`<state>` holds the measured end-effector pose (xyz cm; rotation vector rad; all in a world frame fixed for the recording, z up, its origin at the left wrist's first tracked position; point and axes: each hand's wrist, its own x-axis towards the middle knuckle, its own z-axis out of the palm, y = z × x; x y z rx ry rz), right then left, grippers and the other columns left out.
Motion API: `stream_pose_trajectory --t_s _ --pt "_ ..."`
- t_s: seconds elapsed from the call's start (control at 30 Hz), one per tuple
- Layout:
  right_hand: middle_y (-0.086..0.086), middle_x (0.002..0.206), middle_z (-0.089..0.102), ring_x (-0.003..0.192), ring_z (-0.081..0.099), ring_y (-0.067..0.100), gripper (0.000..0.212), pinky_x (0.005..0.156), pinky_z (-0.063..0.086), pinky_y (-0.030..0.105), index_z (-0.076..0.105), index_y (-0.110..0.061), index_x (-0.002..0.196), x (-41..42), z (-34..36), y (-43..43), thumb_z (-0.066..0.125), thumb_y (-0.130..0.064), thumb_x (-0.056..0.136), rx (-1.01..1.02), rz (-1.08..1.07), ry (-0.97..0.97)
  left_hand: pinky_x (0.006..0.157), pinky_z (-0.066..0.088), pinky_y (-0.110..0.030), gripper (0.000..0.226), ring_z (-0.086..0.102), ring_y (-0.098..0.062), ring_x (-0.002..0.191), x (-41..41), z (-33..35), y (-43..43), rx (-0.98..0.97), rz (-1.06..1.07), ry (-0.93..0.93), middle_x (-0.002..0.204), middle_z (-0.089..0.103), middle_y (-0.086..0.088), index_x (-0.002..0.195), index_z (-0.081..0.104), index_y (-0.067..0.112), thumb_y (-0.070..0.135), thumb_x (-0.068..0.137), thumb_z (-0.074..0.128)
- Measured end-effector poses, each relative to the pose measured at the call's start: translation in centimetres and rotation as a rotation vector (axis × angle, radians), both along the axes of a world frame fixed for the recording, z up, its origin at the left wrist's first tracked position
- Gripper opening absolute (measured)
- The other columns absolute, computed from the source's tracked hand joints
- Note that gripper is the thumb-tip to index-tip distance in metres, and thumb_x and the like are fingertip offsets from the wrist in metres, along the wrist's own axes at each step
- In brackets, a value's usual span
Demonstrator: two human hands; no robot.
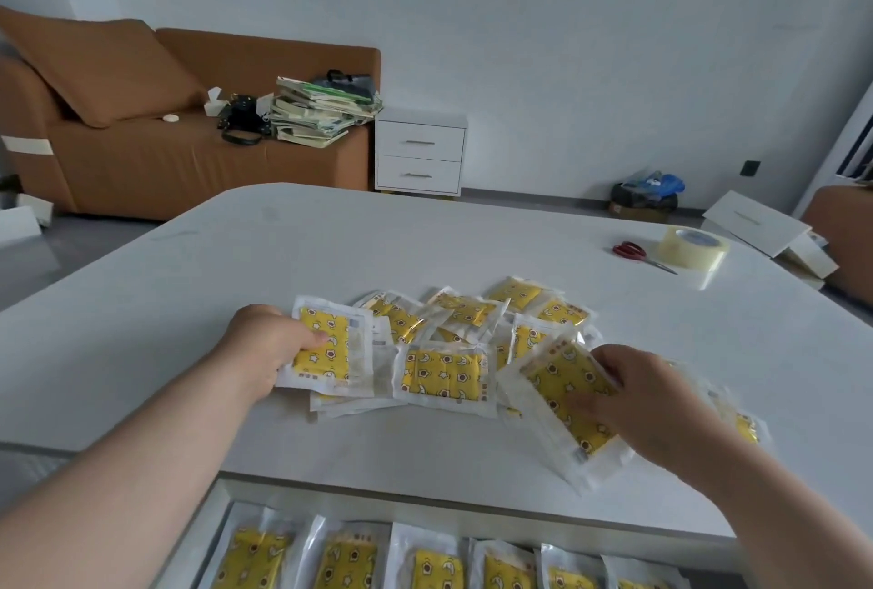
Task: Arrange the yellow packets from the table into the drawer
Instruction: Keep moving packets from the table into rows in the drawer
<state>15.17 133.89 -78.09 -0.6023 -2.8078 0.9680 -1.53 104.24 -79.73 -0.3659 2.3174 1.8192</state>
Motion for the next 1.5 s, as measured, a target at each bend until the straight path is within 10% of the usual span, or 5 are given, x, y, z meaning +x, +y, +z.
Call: stream_pose_trajectory --t_s 0.17,0.53,0.8,0.97,1.5 --pt "0.008 0.072 0.076 0.072 0.071 0.031 0.007 0.079 0.057 0.046 0.073 -0.010 0.083 -0.4 -0.1 1.3 0.078 -0.011 0.078 -0.456 -0.221 0.128 0.031 0.050 -0.033 0.017 0.062 -0.018 0.035 0.2 1.5 -0.7 0.104 0.012 0.028 0.074 0.064 -0.017 0.074 0.056 -0.002 -0.015 0.078 0.066" --pt "0.012 0.078 0.074 0.073 0.071 0.031 0.013 0.073 0.060 0.042 0.070 -0.006 0.084 -2.4 -0.2 0.7 0.080 -0.011 0.077 -0.577 -0.416 0.154 0.060 0.057 -0.039 0.011 0.066 -0.029 0.072 0.4 2.2 0.3 0.171 -0.043 0.023 0.087 0.068 -0.020 0.088 0.062 -0.004 -0.006 0.080 0.069" --pt "0.002 0.067 0.049 0.057 0.043 0.016 0.020 0.047 0.030 0.023 0.046 -0.007 0.069 -5.6 -0.4 -2.5 0.057 -0.019 0.082 0.076 -0.327 -0.013 0.085 0.055 -0.050 0.013 0.071 -0.031 0.081 0.4 2.0 2.2 -0.005 -0.151 0.078 0.083 0.074 -0.013 0.084 0.070 0.007 0.004 0.074 0.079" --pt "0.009 0.114 0.058 0.109 0.052 0.028 0.034 0.093 0.040 0.033 0.051 -0.004 0.114 -6.2 -0.9 -2.9 0.044 -0.026 0.088 0.272 -0.271 -0.176 0.089 0.053 -0.052 0.011 0.070 -0.033 0.086 0.5 2.0 2.7 -0.063 -0.187 0.119 0.085 0.075 -0.012 0.084 0.071 0.009 0.005 0.076 0.078" --pt "-0.007 0.097 0.072 0.081 0.070 0.014 0.045 0.077 0.060 0.037 0.056 -0.035 0.114 -4.6 -1.7 -1.6 0.077 -0.014 0.080 -0.497 -0.260 0.401 0.071 0.056 -0.035 0.013 0.072 -0.024 0.072 1.5 2.1 3.8 -0.171 -0.389 0.232 0.076 0.076 -0.003 0.089 0.071 0.013 0.003 0.081 0.072"
